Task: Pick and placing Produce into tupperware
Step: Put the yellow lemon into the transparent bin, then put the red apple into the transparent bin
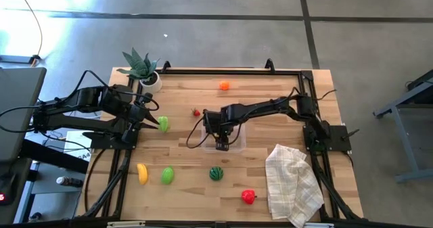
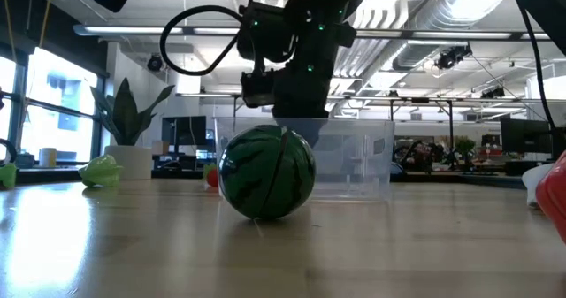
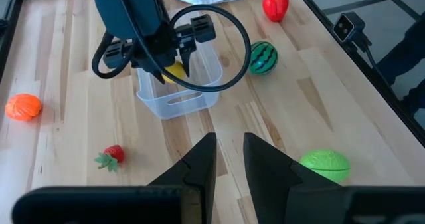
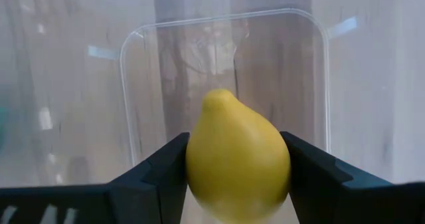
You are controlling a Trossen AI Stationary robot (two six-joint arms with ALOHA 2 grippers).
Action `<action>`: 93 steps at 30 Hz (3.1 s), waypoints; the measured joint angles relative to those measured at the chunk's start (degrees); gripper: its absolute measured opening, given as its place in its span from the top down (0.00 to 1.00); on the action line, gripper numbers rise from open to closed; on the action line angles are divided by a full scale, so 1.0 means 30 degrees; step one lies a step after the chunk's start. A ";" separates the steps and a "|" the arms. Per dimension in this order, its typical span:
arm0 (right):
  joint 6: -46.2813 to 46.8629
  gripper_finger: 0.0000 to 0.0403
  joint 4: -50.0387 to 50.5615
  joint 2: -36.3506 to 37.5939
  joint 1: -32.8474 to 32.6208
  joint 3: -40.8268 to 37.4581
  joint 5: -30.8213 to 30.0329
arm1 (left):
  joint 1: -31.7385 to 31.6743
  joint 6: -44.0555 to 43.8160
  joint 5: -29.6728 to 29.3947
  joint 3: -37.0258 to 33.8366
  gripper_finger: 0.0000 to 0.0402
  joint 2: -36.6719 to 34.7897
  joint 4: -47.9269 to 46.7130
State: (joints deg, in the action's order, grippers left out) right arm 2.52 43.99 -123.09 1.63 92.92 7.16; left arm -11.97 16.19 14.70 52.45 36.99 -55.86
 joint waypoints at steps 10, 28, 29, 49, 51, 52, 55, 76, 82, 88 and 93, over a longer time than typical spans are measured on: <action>0.0000 0.46 0.0020 0.0000 -0.0007 -0.0015 -0.0011 | -0.0006 -0.0001 0.0000 0.0000 0.83 -0.0003 0.0004; 0.0007 0.46 0.0005 0.0000 -0.0259 -0.0015 -0.1348 | 0.0000 0.0000 0.0000 0.0000 0.83 0.0000 0.0007; 0.0000 0.46 -0.0005 0.0004 -0.0303 -0.0015 -0.1364 | -0.0005 0.0003 0.0000 0.0000 0.83 0.0000 0.0005; 0.0575 0.39 -0.0626 0.0003 -0.0308 -0.0015 -0.0850 | -0.0001 -0.0002 -0.0001 0.0000 0.83 0.0000 0.0001; 0.0861 0.39 -0.0607 0.0007 -0.0299 -0.0015 -0.0838 | -0.0007 0.0000 -0.0007 0.0000 0.83 -0.0002 0.0007; 0.0915 0.39 -0.0600 0.0007 -0.0299 -0.0015 -0.0838 | -0.0004 0.0005 0.0000 0.0000 0.83 0.0000 0.0004; 0.0998 0.39 -0.0466 0.0007 -0.0299 -0.0015 -0.0817 | -0.0003 0.0004 -0.0001 0.0000 0.83 -0.0001 0.0004; 0.2110 0.39 0.3374 0.4951 -0.0295 0.0007 0.0424 | -0.0007 0.0005 0.0000 0.0000 0.83 0.0000 0.0007; 0.2511 0.39 0.5260 0.7740 -0.0846 0.0007 0.0503 | -0.0004 -0.0002 -0.0003 0.0000 0.83 0.0000 0.0007; 0.4246 0.39 0.6349 1.0627 -0.2330 0.0007 0.0525 | -0.0004 0.0002 0.0000 0.0000 0.83 0.0000 0.0007; 0.7034 0.39 0.6071 1.2679 -0.4580 0.0007 0.0532 | -0.0007 0.0004 -0.0006 0.0000 0.83 -0.0004 0.0007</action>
State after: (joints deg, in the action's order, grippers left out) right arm 23.63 62.21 -85.05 -12.11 92.95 8.75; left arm -11.99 16.20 14.68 52.45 36.98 -55.83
